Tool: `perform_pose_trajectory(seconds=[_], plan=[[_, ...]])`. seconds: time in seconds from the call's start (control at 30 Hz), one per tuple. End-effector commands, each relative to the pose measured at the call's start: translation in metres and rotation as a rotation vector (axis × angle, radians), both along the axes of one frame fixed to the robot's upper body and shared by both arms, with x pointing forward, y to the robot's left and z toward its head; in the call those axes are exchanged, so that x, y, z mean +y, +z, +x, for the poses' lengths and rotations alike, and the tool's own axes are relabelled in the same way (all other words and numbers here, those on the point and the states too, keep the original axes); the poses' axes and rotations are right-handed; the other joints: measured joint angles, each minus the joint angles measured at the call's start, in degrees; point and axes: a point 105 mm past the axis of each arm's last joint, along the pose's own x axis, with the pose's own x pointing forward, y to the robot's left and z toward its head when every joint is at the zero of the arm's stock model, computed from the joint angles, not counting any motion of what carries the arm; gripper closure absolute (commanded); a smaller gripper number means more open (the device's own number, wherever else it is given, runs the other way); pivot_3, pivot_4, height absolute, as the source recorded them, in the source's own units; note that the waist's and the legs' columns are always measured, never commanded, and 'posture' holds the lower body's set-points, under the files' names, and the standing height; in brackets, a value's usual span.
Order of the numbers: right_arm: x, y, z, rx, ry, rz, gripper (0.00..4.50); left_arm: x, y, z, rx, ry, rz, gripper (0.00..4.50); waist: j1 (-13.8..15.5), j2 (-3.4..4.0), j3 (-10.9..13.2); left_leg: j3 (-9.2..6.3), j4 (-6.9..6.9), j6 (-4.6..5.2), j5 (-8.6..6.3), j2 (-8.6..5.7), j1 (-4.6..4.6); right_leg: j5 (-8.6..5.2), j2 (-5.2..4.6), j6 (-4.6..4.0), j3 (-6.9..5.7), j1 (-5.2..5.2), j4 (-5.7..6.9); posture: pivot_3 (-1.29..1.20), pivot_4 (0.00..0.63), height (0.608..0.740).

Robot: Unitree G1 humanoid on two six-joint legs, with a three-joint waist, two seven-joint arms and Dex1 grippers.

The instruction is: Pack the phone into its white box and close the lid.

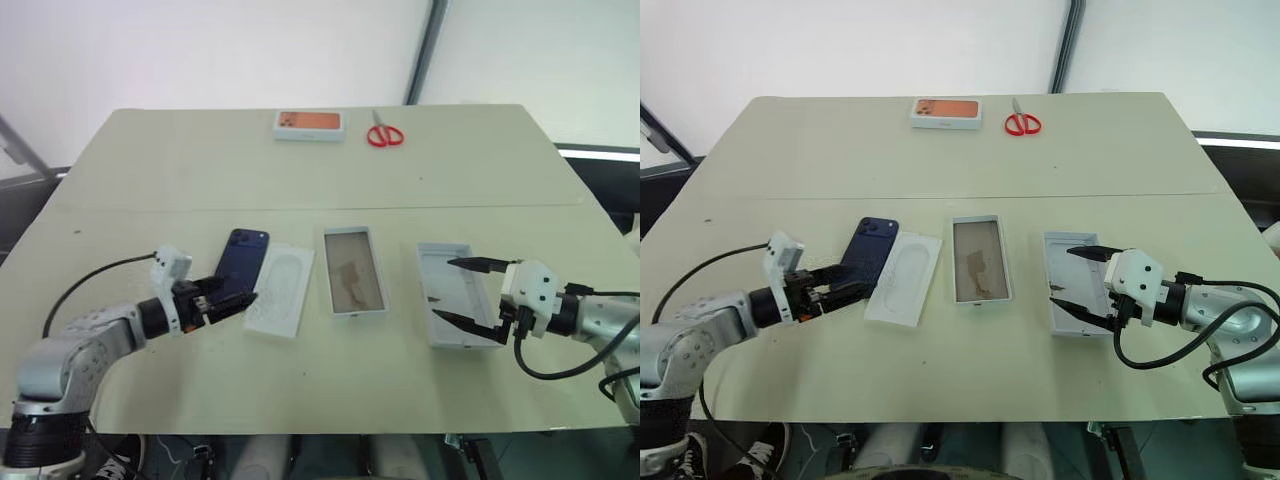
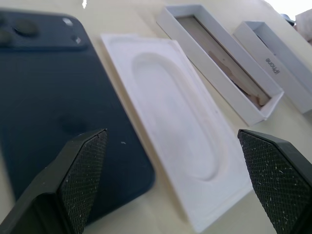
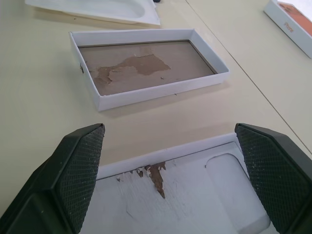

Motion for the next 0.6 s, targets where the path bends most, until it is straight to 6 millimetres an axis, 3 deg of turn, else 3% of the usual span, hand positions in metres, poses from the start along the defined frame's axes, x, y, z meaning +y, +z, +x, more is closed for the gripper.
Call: perform_pose_trajectory(seconds=[0.03, 0.23, 0.37, 0.6], plan=[[0.002, 0.009, -0.001, -0.037, 0.007, 0.007, 0.02, -0.008, 0.008, -0.002, 0.071, -0.007, -0.046, 0.00, 0.00, 0.00, 0.00, 0.00, 0.00, 0.00, 0.00, 0.00, 0.01, 0.00, 0.02, 0.01, 0.00, 0.00, 0.02, 0.00, 0.150, 0.740], [0.002, 0.007, -0.003, -0.038, 0.002, 0.009, 0.02, -0.017, 0.010, -0.008, 0.147, -0.039, -0.090, 0.00, -0.04, 0.00, 0.00, 0.02, -0.01, 0.00, 0.01, -0.01, 0.01, 0.01, 0.05, 0.03, 0.00, -0.02, 0.03, 0.00, 0.150, 0.740], [0.003, 0.008, -0.002, -0.046, 0.001, 0.011, 0.02, -0.012, 0.001, -0.002, 0.205, 0.016, -0.070, 0.00, 0.08, 0.00, 0.00, 0.01, 0.04, -0.01, 0.01, -0.03, 0.02, 0.00, 0.04, 0.01, 0.00, 0.02, 0.02, 0.00, 0.150, 0.740], [0.001, 0.007, -0.002, -0.046, -0.002, 0.006, 0.02, -0.001, 0.010, -0.004, 0.198, 0.033, -0.074, 0.00, -0.05, 0.00, 0.00, 0.02, 0.01, -0.01, 0.01, -0.03, 0.02, 0.00, 0.02, 0.00, 0.01, 0.00, 0.02, 0.00, 0.150, 0.740]])
